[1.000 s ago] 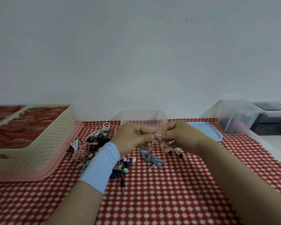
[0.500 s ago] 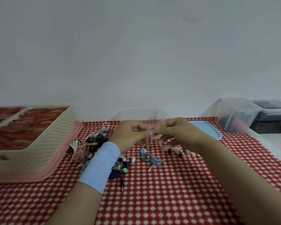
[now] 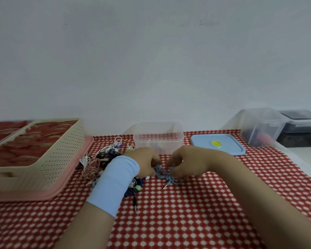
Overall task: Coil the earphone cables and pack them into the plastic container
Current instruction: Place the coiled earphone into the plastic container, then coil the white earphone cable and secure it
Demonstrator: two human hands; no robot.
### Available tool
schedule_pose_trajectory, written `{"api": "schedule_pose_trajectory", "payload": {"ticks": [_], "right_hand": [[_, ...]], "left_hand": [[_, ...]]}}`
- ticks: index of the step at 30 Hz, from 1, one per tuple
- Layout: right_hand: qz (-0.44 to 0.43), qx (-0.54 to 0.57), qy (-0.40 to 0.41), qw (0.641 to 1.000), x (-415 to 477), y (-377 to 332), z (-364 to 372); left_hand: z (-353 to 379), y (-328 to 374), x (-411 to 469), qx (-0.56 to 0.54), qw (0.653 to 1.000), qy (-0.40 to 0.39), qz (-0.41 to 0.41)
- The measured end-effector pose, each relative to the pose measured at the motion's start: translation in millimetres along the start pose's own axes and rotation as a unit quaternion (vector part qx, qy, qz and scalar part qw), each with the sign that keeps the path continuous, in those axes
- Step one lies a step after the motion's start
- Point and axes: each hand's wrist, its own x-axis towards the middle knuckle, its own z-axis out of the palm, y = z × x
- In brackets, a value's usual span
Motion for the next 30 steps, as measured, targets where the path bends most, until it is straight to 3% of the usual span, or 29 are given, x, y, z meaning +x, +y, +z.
{"api": "schedule_pose_trajectory", "payload": {"ticks": [3,6,10,16,18,24,30], "right_hand": [[0.008,-0.042,-0.035,0.998,-0.9,-8.7,2.8],[0.006,-0.085,0.012,0.996,3.0,-14.6,16.0],[-0.004,-0.051,0.062,0.997,-0.2,-13.9,12.1],[-0.026,0.011,0.271,0.962,9.7,-24.4,-31.7],[-0.032,-0.014,0.300,0.953,28.1,-29.5,-44.8],[0.032,-0.197,0.221,0.955,83.7,-30.0,-42.2],[0.000,-0.160,0.124,0.979,97.1,-40.3,-37.6]], "left_hand": [[4.7,-1.7,1.2,-0.002,0.999,0.032,-0.009],[4.2,-3.7,-2.1,-0.031,0.998,0.051,-0.012],[-5.3,-6.6,-10.7,-0.106,0.991,0.080,0.000],[-51.6,-18.8,-12.3,-0.208,0.951,0.230,0.000],[-65.0,-26.3,-2.6,-0.201,0.943,0.265,-0.017],[-60.3,-40.4,23.5,-0.078,0.967,0.226,-0.084],[-54.5,-52.1,29.5,-0.079,0.976,0.185,-0.081]]}}
